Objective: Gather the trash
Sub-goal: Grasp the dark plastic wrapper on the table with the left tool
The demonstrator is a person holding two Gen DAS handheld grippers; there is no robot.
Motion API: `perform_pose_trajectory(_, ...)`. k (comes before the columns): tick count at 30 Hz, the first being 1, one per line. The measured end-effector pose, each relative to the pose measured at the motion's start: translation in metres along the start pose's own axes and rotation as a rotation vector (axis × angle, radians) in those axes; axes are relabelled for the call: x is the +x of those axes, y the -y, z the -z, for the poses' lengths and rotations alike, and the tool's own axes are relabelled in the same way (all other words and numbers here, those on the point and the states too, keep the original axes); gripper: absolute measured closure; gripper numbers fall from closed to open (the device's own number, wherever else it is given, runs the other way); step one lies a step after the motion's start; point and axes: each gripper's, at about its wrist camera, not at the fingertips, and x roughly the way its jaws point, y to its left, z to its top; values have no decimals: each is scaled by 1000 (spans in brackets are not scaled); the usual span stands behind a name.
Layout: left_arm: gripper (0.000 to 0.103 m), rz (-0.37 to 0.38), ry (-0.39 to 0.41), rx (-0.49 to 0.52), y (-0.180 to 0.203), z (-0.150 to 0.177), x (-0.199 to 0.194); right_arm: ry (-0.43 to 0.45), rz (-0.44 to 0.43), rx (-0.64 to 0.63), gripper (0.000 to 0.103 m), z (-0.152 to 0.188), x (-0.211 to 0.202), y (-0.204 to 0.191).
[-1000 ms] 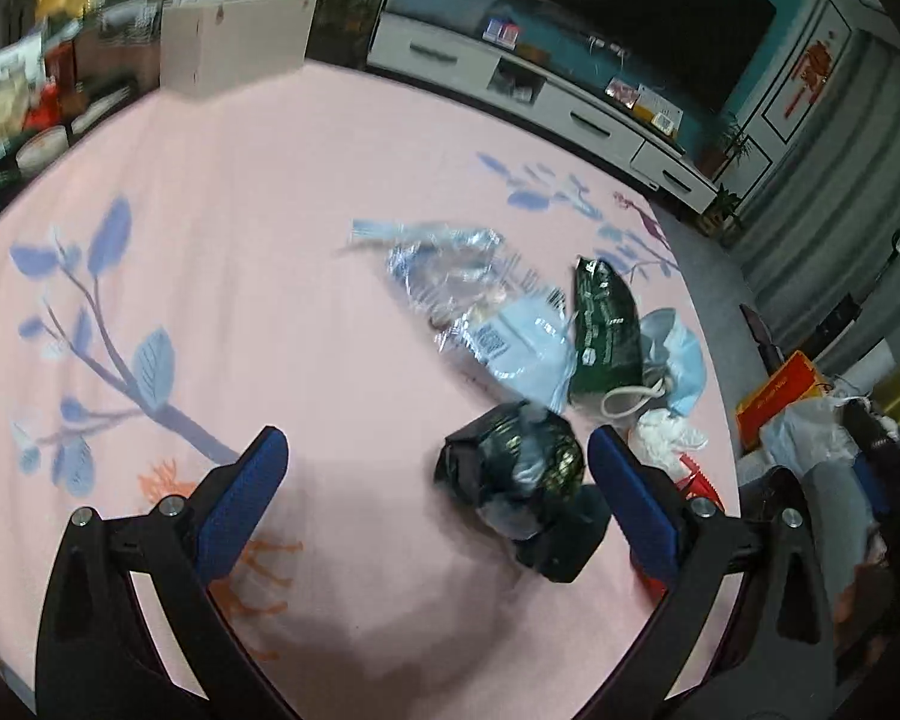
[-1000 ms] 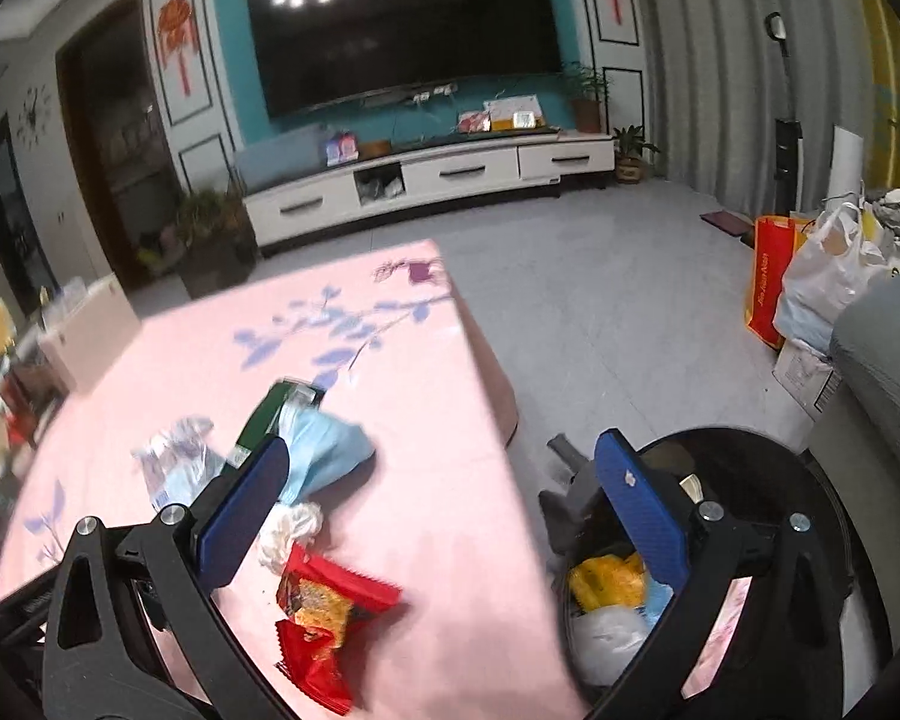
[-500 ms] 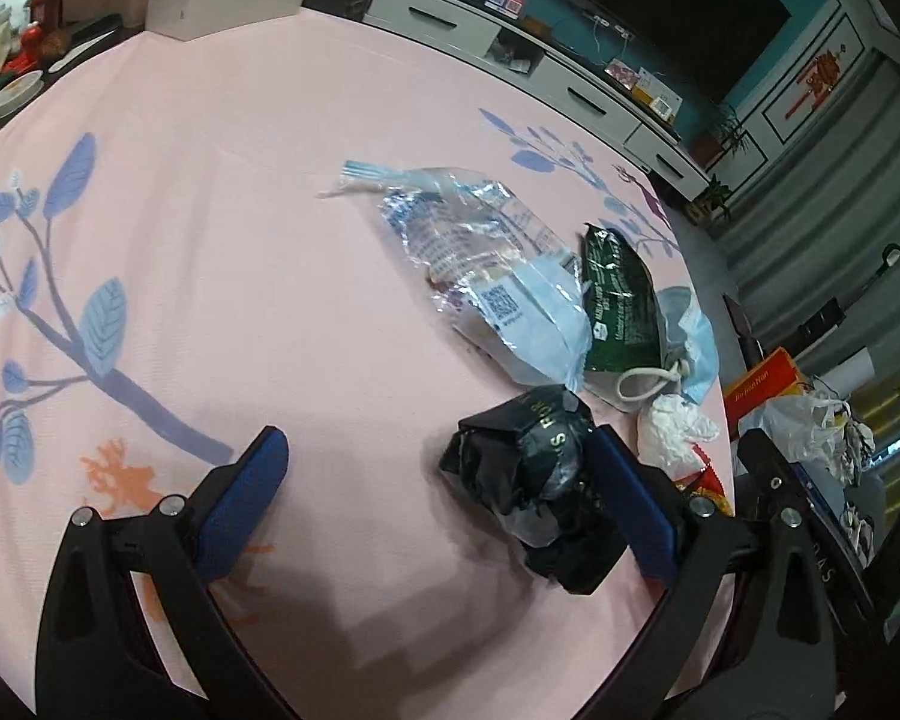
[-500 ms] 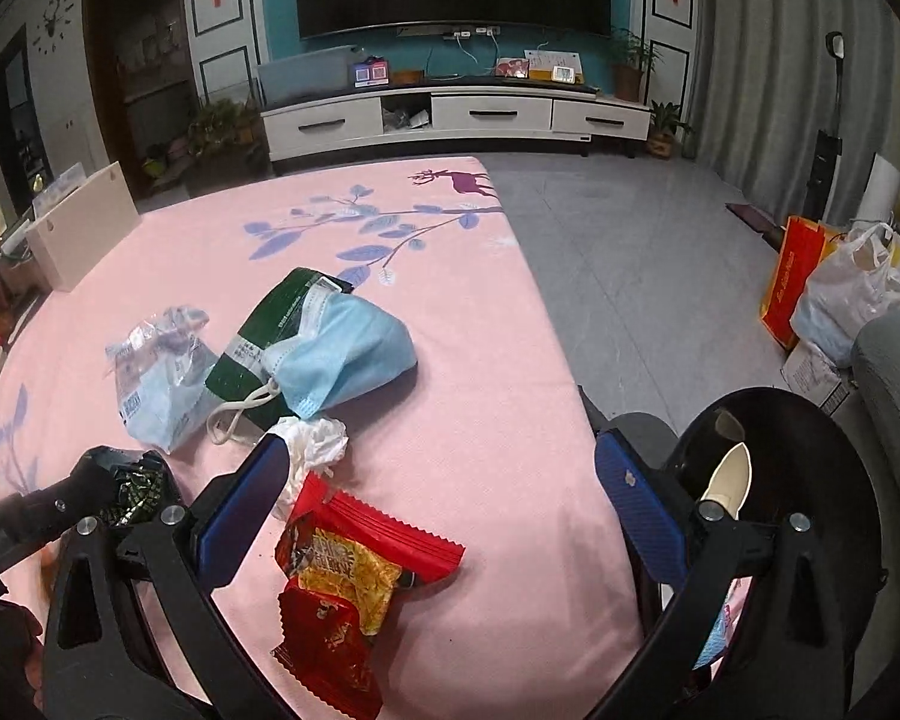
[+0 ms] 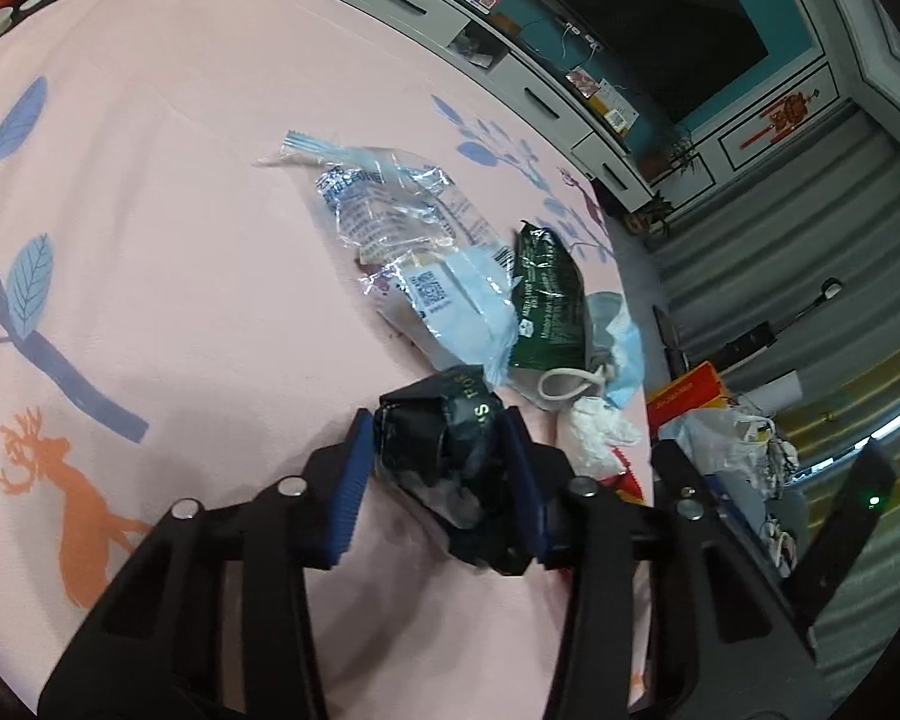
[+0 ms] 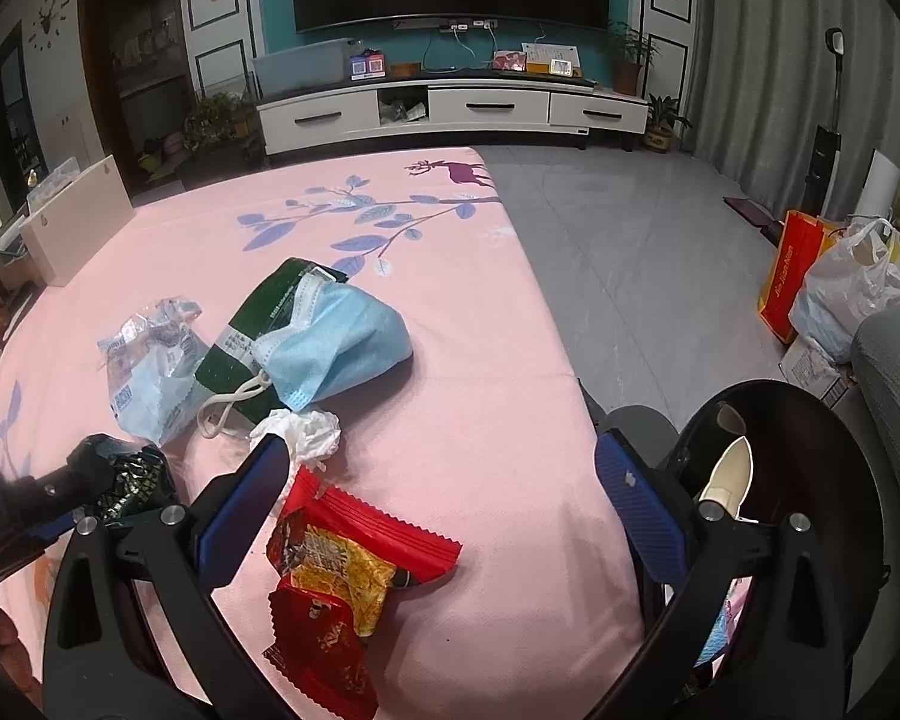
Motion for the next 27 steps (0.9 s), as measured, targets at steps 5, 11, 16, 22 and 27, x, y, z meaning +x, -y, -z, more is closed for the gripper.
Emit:
perform_pose_trajectory(5, 62, 2, 34, -9, 2, -1, -12, -2, 0, -1, 3, 0, 1, -1)
perform_pose_trajectory(11, 61, -54, 181, 34, 3, -10, -50, -5, 4, 7, 3, 1, 3, -1)
perform_pose_trajectory(16, 61, -132, 237, 11, -12, -17, -66, -22, -2, -14, 3, 4, 7, -8)
perform_pose_trajectory(22, 61, -153, 281, -29, -27, -25, -81, -26, 11, -59, 3, 8, 10, -20)
perform_pose_trajectory(27, 61, -175, 305, -37, -33, -28, -89, -31, 3, -67, 3, 8, 9, -22)
